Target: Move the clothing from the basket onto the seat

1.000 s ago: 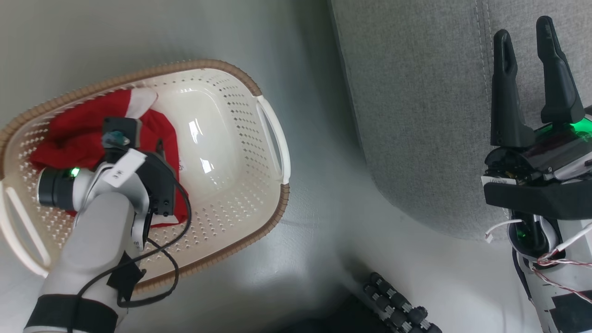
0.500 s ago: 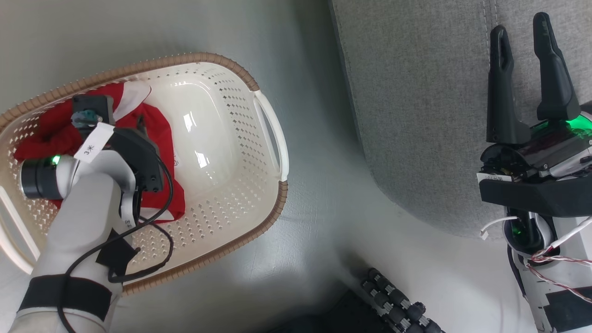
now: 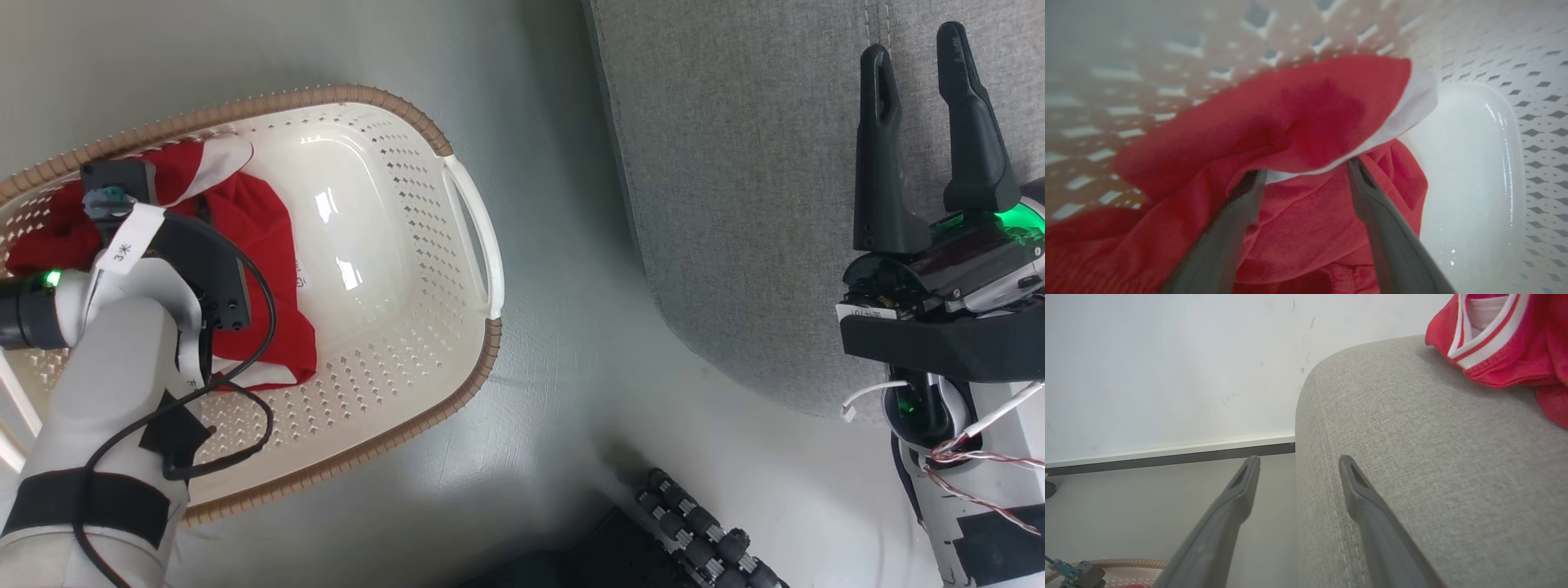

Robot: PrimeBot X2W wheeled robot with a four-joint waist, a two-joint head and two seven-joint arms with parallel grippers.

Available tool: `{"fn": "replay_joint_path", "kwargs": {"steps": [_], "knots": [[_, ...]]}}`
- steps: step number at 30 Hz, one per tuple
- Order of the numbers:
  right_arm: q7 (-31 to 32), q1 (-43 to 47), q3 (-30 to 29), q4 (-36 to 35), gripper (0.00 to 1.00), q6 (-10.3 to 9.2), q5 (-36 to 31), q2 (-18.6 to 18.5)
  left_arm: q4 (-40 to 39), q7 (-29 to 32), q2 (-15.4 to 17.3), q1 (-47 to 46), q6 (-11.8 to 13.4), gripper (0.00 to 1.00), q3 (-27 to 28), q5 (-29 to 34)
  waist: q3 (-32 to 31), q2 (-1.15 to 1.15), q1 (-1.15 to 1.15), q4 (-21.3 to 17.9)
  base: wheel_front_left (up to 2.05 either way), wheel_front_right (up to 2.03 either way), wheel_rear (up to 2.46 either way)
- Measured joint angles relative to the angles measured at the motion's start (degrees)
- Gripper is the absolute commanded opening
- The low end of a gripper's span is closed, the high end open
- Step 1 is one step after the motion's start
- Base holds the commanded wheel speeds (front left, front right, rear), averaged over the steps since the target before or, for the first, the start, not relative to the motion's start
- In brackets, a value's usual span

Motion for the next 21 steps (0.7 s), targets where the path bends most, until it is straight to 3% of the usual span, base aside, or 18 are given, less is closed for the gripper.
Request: {"fn": "replay_joint_path", "kwargs": {"steps": [7, 8, 9, 10, 21], "knots": [[0.0, -0.4, 0.7, 0.0, 1.0, 0.0, 0.0, -0.1, 1.9, -1.5, -0.1, -1.1, 0.0, 0.99, -0.3, 2.2, 0.2, 0.0, 0.0, 0.1, 0.0, 0.0, 0.0], [0.0, -0.5, 0.8, 0.0, 1.0, 0.0, 0.0, -0.2, 2.1, -1.5, -0.2, -1.3, 0.0, 0.71, -0.3, 2.3, 0.2, 0.0, 0.0, 0.1, 0.0, 0.0, 0.0], [0.0, -0.6, 0.9, 0.0, 1.0, 0.0, 0.0, -0.2, 2.3, -1.5, -0.2, -1.4, 0.0, 0.06, -0.5, 2.4, 0.3, 0.0, 0.0, 0.1, 0.0, 0.0, 0.0], [0.0, -0.6, 1.0, 0.1, 1.0, 0.0, 0.0, -0.3, 2.5, -1.5, -0.2, -1.4, 0.0, 0.0, -0.7, 2.6, 0.3, 0.0, 0.0, 0.1, 0.0, 0.0, 0.0], [-0.1, -1.2, 2.0, 1.6, 1.0, 0.0, 0.0, -0.4, 4.8, -2.3, -1.6, -1.3, 0.0, 0.0, -1.9, 4.3, -1.0, 0.0, 0.0, 0.3, 0.0, 0.0, 0.0]]}}
